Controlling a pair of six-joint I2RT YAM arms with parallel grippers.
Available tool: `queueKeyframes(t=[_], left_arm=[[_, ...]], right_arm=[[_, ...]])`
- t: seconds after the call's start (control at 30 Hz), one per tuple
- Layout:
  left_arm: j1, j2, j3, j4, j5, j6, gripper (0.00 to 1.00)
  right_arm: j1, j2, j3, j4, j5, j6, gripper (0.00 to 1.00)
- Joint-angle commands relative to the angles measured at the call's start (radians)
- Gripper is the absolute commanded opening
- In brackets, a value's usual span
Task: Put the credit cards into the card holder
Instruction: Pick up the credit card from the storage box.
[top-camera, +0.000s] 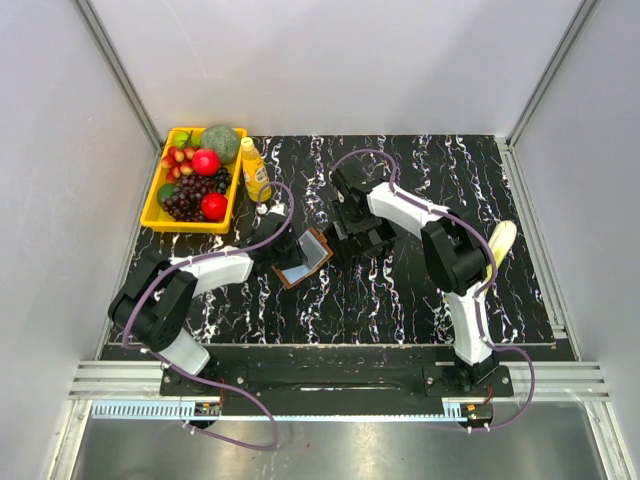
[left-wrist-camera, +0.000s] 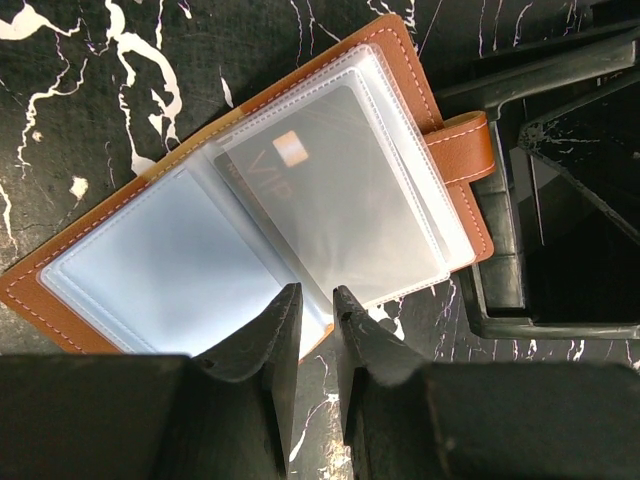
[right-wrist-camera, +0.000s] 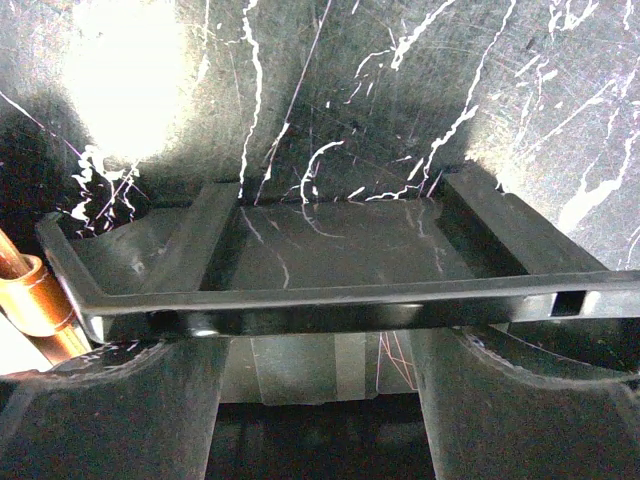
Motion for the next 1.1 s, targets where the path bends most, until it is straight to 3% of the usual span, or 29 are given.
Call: queueKeyframes(t=[0.0, 0.17, 0.37, 0.5, 0.63, 0.73, 0.83, 0.9, 1.07], left_arm=[[0.009, -0.003, 0.004, 0.037, 0.023, 0.012, 0.23], [0.011, -0.006, 0.0, 0.04, 0.029, 0.015, 0.23], [0.018, -0.005, -0.005, 0.046, 0.035, 0.012, 0.23], [0.017, 0.0, -0.002, 0.049, 0.042, 0.012, 0.24], [0.018, -0.005, 0.001, 0.043, 0.04, 0.018, 0.24], [0.02, -0.009, -0.005, 0.04, 0.034, 0.018, 0.24], [0.021, -0.009, -0.008, 0.042, 0.035, 0.017, 0.24], [0.021, -0.006, -0.007, 0.042, 0.042, 0.017, 0.24], [0.023, -0.008, 0.006, 0.029, 0.038, 0.023, 0.24]], right_arm=[[0.049, 0.094, -0.05, -0.05, 0.08, -0.021, 0.75], [0.051, 0.165, -0.041, -0.136, 0.06, -0.002, 0.75], [0.078, 0.133, -0.136, -0.118, 0.014, -0.001, 0.75], [0.078, 0.163, -0.131, -0.116, -0.038, 0.005, 0.72], [0.078, 0.18, -0.122, -0.121, 0.006, 0.024, 0.68], [0.08, 0.159, -0.122, -0.107, 0.011, 0.038, 0.64], [0.077, 0.114, -0.124, -0.083, -0.024, 0.039, 0.66], [0.074, 0.088, -0.111, -0.077, -0.078, 0.027, 0.62], [0.067, 0.012, -0.076, -0.077, -0.084, 0.042, 0.67]])
